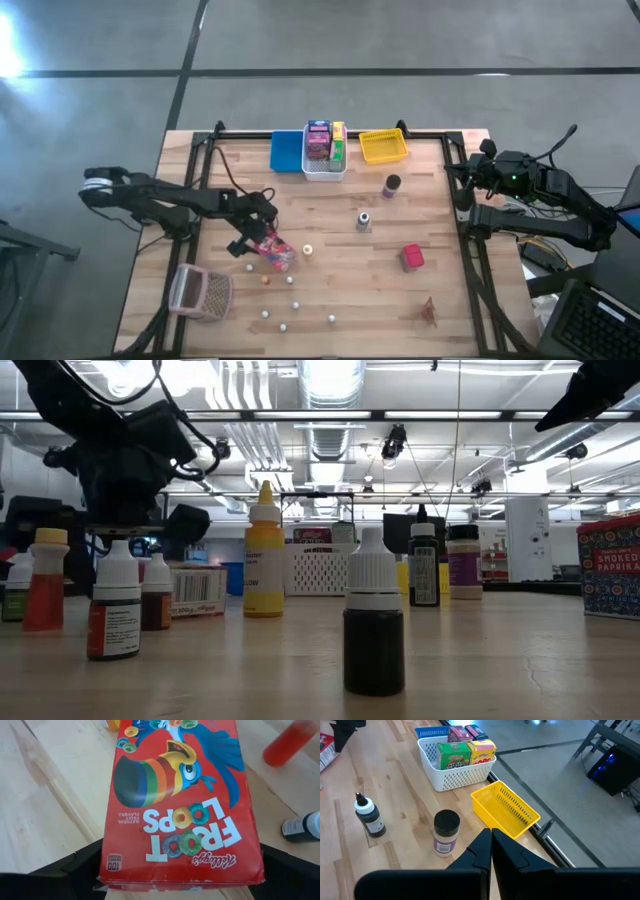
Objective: Pick & Place Kitchen Items
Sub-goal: Put the red cereal box into the white bin
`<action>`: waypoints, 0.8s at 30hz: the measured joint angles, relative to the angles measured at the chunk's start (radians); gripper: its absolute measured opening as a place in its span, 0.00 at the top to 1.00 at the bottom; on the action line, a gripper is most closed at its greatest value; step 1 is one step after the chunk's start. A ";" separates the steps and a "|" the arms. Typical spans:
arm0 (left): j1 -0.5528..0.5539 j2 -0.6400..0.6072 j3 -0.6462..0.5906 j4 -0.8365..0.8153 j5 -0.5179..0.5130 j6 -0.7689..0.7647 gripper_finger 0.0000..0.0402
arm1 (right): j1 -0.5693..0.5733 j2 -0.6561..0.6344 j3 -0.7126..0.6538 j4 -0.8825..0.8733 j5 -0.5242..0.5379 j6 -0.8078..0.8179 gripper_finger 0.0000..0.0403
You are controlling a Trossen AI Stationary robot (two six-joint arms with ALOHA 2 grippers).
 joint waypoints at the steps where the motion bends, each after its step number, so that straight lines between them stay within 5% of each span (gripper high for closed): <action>1: 0.000 -0.003 0.000 0.000 0.000 -0.004 0.09 | 0.000 0.000 0.000 0.000 0.000 0.001 0.98; 9: 0.000 -0.009 0.000 -0.001 0.002 -0.039 0.24 | 0.000 0.000 0.000 0.000 0.000 0.001 0.98; 24: 0.000 -0.012 0.038 -0.002 -0.023 -0.150 0.22 | 0.000 0.000 0.000 0.000 0.000 0.000 0.98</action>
